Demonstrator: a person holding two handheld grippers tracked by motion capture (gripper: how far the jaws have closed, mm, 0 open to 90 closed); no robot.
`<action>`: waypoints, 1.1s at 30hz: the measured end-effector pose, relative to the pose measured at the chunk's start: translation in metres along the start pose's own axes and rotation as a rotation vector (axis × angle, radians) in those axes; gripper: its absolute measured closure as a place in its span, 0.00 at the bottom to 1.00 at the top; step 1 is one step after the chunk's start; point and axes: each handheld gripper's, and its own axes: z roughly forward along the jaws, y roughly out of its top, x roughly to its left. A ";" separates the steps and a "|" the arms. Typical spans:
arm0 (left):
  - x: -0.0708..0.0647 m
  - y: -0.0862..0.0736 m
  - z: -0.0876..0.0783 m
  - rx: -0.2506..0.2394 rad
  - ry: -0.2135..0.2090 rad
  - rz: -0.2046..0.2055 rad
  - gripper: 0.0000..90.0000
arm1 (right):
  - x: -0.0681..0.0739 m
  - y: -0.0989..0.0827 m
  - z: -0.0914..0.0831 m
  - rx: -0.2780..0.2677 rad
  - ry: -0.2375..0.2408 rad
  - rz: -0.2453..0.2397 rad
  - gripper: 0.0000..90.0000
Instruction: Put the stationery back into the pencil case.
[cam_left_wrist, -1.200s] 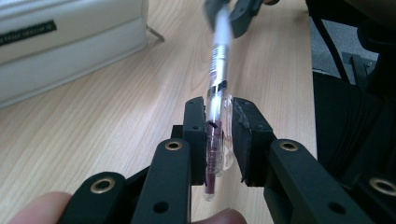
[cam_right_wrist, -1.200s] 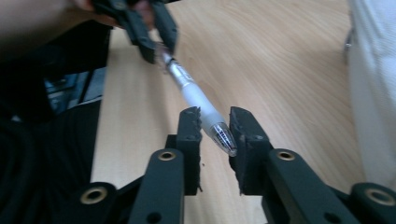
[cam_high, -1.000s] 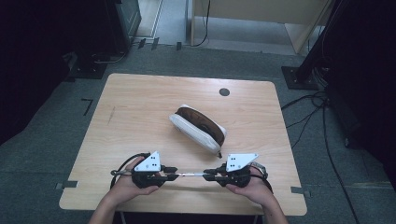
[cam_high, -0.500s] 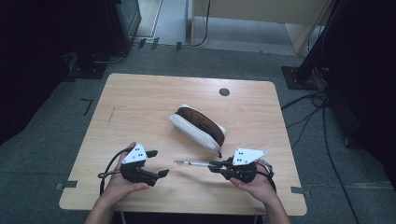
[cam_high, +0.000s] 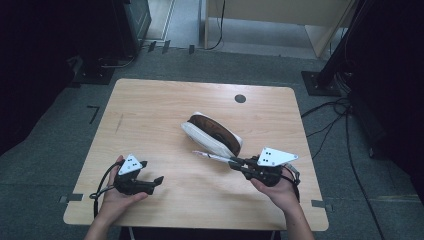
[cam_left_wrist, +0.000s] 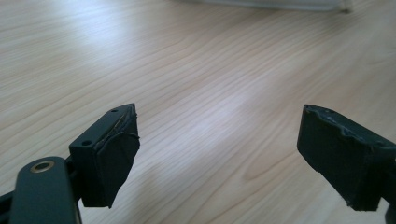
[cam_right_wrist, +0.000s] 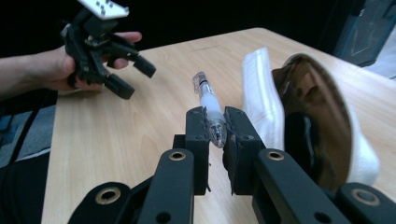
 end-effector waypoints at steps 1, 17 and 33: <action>0.002 -0.001 -0.001 0.008 0.025 -0.004 0.15 | -0.001 0.002 -0.001 -0.005 -0.008 0.002 0.90; 0.030 -0.022 -0.013 0.078 0.291 -0.078 0.16 | -0.023 0.030 -0.001 -0.063 -0.154 0.045 0.90; 0.038 -0.030 -0.008 0.099 0.275 -0.132 0.15 | -0.048 0.018 0.045 0.042 -0.219 0.067 0.90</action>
